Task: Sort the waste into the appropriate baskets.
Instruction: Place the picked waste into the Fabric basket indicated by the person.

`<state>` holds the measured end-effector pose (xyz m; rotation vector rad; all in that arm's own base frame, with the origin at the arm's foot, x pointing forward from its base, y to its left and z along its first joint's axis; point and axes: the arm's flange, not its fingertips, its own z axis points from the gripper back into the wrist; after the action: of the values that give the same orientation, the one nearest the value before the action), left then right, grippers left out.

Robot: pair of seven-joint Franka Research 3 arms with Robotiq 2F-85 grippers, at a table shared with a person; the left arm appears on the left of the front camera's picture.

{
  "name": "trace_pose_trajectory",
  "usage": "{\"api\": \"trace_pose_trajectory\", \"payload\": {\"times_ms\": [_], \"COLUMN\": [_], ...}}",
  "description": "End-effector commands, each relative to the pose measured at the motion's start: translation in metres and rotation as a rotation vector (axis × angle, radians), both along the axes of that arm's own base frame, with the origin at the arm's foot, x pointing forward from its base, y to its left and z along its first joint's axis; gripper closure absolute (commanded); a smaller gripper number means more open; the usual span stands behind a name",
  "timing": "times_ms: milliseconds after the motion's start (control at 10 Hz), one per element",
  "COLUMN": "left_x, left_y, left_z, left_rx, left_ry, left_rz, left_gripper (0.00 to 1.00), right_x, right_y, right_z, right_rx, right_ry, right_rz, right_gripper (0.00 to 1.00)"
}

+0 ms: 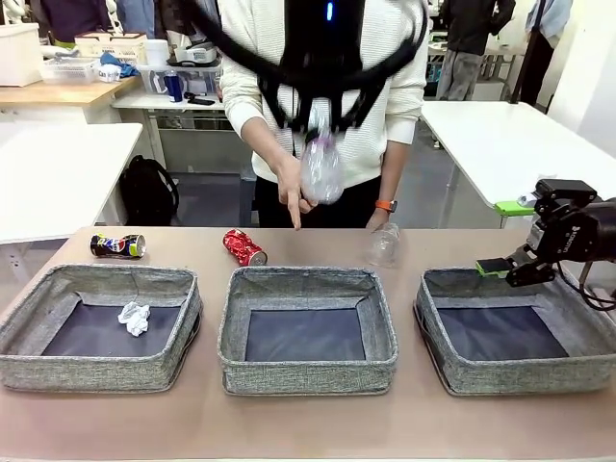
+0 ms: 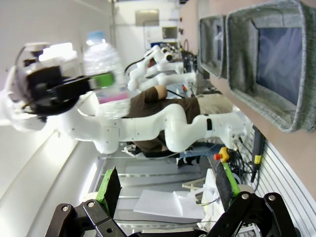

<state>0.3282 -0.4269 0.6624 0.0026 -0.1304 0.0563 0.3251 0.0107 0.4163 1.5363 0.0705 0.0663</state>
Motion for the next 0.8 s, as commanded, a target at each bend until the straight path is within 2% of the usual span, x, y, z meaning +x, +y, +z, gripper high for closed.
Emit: {"api": "trace_pose_trajectory", "payload": {"times_ms": [0, 300, 500, 700], "left_x": [-0.014, 0.01, 0.02, 0.024], "left_y": [0.036, 0.042, 0.043, 0.039], "left_z": [-0.079, -0.153, -0.193, -0.209], "left_rx": [-0.02, -0.07, -0.107, -0.087], "left_ry": [-0.021, -0.006, 0.039, 0.048], "left_rz": [-0.014, -0.076, -0.103, -0.085], "left_gripper": [0.77, 0.77, 0.77, 0.77], "right_x": [0.002, 0.002, 0.002, 0.002], "right_y": [0.002, 0.002, 0.002, 0.002], "right_z": [0.001, 0.001, 0.001, 0.001], "right_rx": [0.022, 0.022, 0.022, 0.022], "right_ry": [-0.031, -0.031, -0.031, -0.031], "right_rz": [-0.004, -0.004, -0.004, -0.004], "right_gripper": [0.0, 0.0, 0.0, 0.0]}}
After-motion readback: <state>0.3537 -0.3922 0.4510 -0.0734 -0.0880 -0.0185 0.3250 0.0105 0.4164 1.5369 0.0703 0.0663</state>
